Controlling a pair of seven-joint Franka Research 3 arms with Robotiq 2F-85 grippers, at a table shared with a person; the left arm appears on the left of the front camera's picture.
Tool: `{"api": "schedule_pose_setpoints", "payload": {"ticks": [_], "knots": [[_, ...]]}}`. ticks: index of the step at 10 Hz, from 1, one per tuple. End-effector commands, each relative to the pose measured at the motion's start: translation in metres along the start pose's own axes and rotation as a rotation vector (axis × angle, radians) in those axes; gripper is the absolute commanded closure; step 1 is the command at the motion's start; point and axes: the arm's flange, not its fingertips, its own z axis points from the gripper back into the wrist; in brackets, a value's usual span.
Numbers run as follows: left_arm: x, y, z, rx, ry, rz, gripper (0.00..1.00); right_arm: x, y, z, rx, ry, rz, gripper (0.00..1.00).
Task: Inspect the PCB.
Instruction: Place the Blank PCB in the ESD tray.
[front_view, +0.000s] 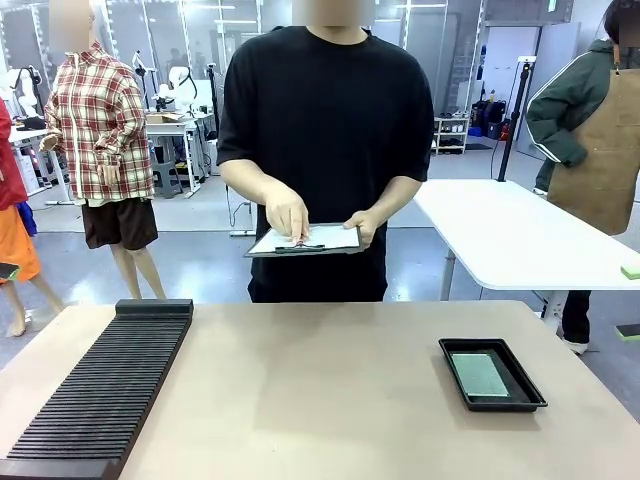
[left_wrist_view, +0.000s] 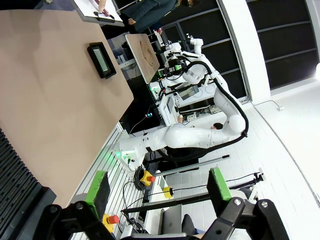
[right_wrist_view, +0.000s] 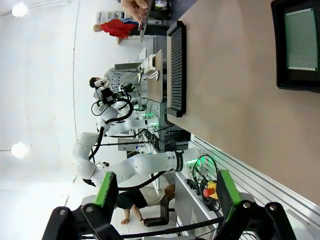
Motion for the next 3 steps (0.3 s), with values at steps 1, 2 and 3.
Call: {"api": "schedule_pose_setpoints", "payload": {"ticks": [1, 2, 3], "knots": [[0.0033, -0.0026, 0.0020, -0.008, 0.010, -0.003, 0.00, -0.0001, 0.0017, 0.0000, 0.011, 0.000, 0.005, 0.00], [0.0033, -0.0026, 0.0020, -0.008, 0.010, -0.003, 0.00, -0.0001, 0.0017, 0.0000, 0.011, 0.000, 0.005, 0.00], [0.0033, -0.0026, 0.0020, -0.008, 0.010, -0.003, 0.00, -0.0001, 0.0017, 0.0000, 0.011, 0.000, 0.005, 0.00]]}}
